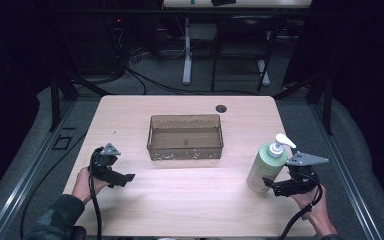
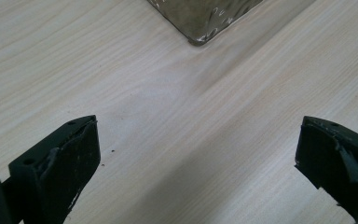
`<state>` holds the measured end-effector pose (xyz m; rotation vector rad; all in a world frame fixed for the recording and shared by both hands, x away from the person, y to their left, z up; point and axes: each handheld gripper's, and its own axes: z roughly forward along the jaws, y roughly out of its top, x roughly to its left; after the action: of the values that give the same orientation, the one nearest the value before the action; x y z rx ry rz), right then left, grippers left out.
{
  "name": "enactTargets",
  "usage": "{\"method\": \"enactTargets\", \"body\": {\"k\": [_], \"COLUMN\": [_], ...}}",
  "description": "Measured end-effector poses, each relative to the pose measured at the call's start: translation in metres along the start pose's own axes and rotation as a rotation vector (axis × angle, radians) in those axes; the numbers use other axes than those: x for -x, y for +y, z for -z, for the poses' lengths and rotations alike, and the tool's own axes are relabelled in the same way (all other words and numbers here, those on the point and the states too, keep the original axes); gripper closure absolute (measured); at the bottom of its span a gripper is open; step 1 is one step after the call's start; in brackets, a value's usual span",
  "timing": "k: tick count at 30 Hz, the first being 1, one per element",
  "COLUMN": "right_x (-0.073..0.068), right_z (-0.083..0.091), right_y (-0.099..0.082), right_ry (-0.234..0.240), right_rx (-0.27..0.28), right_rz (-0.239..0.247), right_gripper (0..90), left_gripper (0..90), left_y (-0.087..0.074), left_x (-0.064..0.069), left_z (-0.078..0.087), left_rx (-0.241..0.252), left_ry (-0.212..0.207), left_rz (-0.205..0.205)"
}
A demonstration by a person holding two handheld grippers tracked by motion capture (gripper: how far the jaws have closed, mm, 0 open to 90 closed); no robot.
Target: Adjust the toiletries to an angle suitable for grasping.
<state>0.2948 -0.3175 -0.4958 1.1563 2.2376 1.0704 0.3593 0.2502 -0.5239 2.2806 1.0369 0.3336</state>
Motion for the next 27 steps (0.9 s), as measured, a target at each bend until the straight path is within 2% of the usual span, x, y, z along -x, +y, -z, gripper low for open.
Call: {"method": "enactTargets", "body": {"k": [9,13,15,19,27], "right_x": [-0.004,-0.006,-0.008,-0.011,-0.012], "right_z": [0.003,0.005,0.005,0.004,0.002], "right_y": [0.013,0.017,0.019,0.021,0.022], "right_ry": [-0.023,-0.029,-0.028,-0.047,-0.049], "right_rx": [0.087,0.131,0.136,0.132,0.136], "right_rz": [-0.015,-0.010,0.001,0.008,0.017], "right_gripper": [0.1,5.8,10.9,11.4,11.8], "left_gripper": [0.1,0.1,0.1,0.1,0.1], "left_y": [0.002,0.002,0.002,0.002,0.002], "left_x": [0.002,0.002,0.002,0.002,0.002], "left_z": [-0.002,-0.001,-0.001,-0.001,-0.001], "left_rx": [-0.006,-0.004,-0.008,-0.007,-0.007], "left_ry": [0.003,0.003,0.005,0.004,0.008], "left_rz": [-0.004,-0.007,-0.006,-0.009,-0.009]}}
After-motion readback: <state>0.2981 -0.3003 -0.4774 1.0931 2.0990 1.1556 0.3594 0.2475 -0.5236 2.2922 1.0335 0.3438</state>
